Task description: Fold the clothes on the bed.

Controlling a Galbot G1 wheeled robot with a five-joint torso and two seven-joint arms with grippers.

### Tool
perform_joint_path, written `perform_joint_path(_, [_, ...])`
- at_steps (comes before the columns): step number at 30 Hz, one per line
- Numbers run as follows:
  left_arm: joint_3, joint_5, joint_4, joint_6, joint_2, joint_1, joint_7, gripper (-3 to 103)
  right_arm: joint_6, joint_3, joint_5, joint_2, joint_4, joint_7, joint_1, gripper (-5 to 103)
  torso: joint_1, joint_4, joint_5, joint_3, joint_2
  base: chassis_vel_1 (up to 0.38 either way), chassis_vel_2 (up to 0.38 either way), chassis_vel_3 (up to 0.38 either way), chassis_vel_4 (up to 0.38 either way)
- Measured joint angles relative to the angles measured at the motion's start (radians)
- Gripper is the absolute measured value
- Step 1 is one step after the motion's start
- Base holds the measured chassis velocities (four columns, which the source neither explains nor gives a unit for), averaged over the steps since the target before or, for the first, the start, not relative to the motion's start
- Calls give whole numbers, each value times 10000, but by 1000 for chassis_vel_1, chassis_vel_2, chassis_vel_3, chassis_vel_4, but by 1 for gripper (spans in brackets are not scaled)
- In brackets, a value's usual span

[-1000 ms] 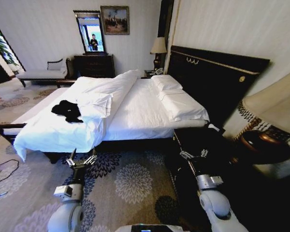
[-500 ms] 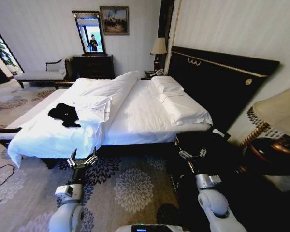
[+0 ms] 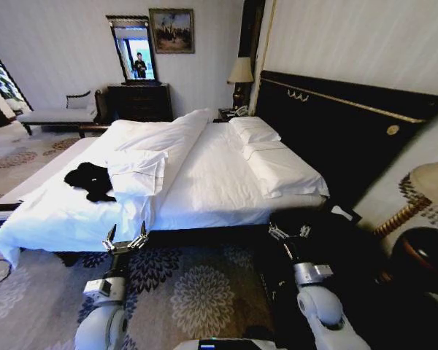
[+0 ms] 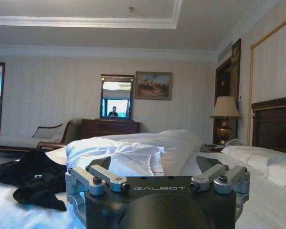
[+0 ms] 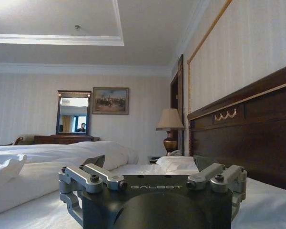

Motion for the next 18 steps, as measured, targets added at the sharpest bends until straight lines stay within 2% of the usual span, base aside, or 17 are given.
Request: perform_joint_path(18, [-16, 10, 8, -37, -1, 0, 13, 100, 0, -7, 1, 21, -28, 4, 46, 100, 2, -1, 0, 1, -1, -131, 138, 128, -144])
